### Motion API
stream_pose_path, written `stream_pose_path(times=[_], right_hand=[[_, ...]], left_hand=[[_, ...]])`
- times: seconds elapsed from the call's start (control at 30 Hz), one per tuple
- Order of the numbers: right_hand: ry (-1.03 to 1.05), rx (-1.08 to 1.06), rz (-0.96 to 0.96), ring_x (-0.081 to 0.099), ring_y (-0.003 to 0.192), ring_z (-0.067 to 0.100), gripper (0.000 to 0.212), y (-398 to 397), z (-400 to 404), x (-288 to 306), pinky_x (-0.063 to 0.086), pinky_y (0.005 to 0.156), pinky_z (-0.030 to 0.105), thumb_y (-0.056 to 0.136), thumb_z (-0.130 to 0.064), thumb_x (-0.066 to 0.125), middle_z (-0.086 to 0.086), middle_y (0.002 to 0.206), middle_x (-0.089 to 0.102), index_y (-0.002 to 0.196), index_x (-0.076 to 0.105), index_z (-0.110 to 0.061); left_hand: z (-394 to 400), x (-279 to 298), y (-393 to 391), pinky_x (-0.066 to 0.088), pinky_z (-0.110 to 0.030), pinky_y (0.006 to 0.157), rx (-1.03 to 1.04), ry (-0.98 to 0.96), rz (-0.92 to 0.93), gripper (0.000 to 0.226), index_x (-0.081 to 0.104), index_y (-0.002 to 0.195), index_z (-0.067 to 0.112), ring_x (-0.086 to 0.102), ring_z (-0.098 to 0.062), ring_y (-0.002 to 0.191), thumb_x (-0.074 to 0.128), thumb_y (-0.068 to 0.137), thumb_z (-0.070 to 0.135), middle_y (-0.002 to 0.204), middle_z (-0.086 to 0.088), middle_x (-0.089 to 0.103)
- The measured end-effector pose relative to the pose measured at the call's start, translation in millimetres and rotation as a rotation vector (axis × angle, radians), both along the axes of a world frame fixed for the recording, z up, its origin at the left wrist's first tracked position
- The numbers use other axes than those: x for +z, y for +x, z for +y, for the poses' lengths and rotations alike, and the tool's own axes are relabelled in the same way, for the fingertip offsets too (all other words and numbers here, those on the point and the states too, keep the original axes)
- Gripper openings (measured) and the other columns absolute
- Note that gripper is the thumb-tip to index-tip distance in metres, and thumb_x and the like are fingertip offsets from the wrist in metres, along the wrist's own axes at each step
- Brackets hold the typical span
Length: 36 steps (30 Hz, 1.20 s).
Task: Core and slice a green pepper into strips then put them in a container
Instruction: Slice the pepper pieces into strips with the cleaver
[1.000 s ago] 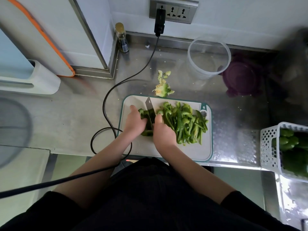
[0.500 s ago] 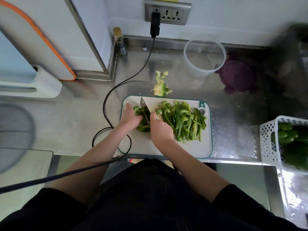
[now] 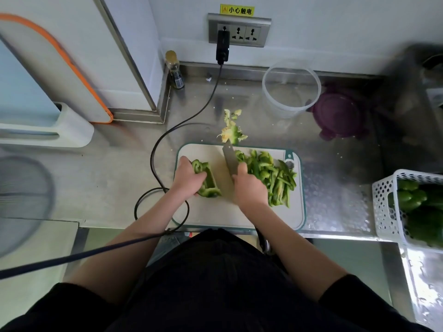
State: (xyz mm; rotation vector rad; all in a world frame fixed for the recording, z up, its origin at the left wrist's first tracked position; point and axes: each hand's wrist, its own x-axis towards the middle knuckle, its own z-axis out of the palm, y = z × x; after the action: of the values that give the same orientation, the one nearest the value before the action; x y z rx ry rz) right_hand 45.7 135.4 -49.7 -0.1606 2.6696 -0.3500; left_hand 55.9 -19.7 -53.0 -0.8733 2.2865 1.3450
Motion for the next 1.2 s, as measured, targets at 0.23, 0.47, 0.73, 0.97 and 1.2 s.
stream_pose_path(times=[0.23,0.47,0.73,0.97,1.2], right_hand=[[-0.293,-0.205,0.016,0.058,0.062,0.033,0.019,-4,15,26,0.054,0.054,0.049,0.102,-0.028,0.035,0.010,0.072,0.056,0.111,0.036,-0.011],[-0.216,-0.073,-0.071,0.060,0.067,0.033,0.017,6,-11,26,0.053,0.056,0.045,0.102,-0.028,0.036,0.009,0.077,0.058,0.097,0.031,-0.013],[-0.199,-0.035,-0.079,0.062,0.069,0.032,0.017,9,-21,16,0.053,0.057,0.043,0.102,-0.027,0.036,0.011,0.081,0.063,0.099,0.033,-0.011],[-0.179,-0.014,-0.064,0.054,0.058,0.029,0.026,11,-29,7,0.045,0.050,0.035,0.103,-0.027,0.033,0.007,0.070,0.053,0.118,0.035,-0.006],[-0.197,0.003,-0.069,0.056,0.059,0.029,0.028,9,-32,6,0.048,0.050,0.037,0.103,-0.025,0.034,0.009,0.070,0.055,0.123,0.034,-0.005]], left_hand=[[10,-7,-6,0.056,-0.044,0.063,-0.071,-0.127,-0.003,0.034,0.032,0.115,0.004,0.057,-0.027,0.078,0.054,0.090,0.012,0.082,-0.004,0.049],[10,-11,-6,0.050,-0.038,0.059,-0.084,-0.131,-0.012,0.050,0.024,0.131,0.001,0.056,-0.027,0.078,0.052,0.092,0.013,0.089,-0.009,0.052],[11,-11,-5,0.035,-0.024,0.045,-0.094,-0.173,0.035,0.031,0.032,0.116,0.003,0.048,-0.010,0.061,0.051,0.092,0.011,0.072,0.000,0.047],[10,-12,-5,0.034,-0.022,0.047,-0.083,-0.154,0.042,0.031,0.032,0.116,0.002,0.056,-0.019,0.070,0.051,0.093,0.013,0.073,0.002,0.046],[7,-17,-7,0.042,-0.032,0.060,-0.065,-0.129,0.026,0.036,0.031,0.121,-0.001,0.056,-0.023,0.076,0.049,0.093,0.012,0.080,-0.003,0.050]])
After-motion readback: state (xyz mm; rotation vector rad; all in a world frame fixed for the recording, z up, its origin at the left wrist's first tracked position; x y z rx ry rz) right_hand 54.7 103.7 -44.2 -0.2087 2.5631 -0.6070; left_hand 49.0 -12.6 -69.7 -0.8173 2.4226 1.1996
